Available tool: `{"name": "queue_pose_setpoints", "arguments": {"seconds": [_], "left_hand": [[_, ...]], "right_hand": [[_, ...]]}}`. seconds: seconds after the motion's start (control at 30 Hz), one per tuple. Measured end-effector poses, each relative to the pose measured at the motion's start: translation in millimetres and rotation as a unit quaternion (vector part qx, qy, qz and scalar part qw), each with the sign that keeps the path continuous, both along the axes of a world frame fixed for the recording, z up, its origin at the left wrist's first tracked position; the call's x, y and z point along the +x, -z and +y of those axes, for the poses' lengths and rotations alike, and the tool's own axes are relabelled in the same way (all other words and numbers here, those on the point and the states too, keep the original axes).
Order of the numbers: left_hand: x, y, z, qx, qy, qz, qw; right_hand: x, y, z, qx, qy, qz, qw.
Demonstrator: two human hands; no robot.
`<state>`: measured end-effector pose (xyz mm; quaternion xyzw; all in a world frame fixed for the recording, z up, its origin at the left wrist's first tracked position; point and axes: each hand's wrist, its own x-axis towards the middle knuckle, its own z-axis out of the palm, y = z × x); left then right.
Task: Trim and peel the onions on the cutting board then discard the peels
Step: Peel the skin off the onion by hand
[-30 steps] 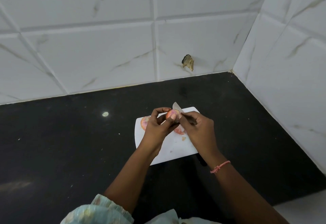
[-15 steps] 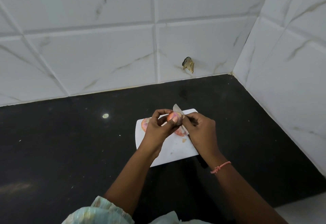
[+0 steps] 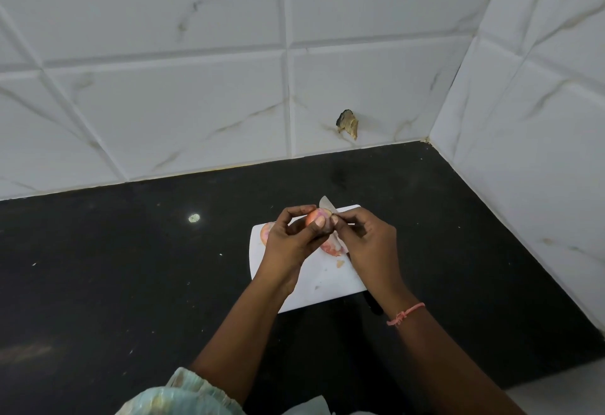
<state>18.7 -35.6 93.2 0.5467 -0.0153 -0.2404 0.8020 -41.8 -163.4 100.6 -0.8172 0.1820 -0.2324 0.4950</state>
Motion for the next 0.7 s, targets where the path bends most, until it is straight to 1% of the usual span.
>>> {"name": "queue_pose_setpoints", "arguments": {"seconds": [0.2, 0.37, 0.53, 0.7], "left_hand": [[0.1, 1.9, 1.9, 0.02, 0.007, -0.018, 1.0], [3.2, -0.1, 6.1, 0.048, 0.003, -0.08, 0.996], [4.0, 1.9, 5.8, 0.031, 0.009, -0.06, 0.998], [5.5, 2.5, 6.0, 0.02, 0.011, -0.046, 0.999]], "right_hand": [[-0.5, -2.3, 1.5, -0.054, -0.013, -0.005, 0.998], [-0.5, -7.9, -1.7, -0.051, -0.035, -0.004, 0.998], [2.2, -7.6, -1.2, -0.082, -0.026, -0.021, 0.996], [3.7, -7.8, 0.8, -0.061, -0.019, -0.032, 0.997]]}}
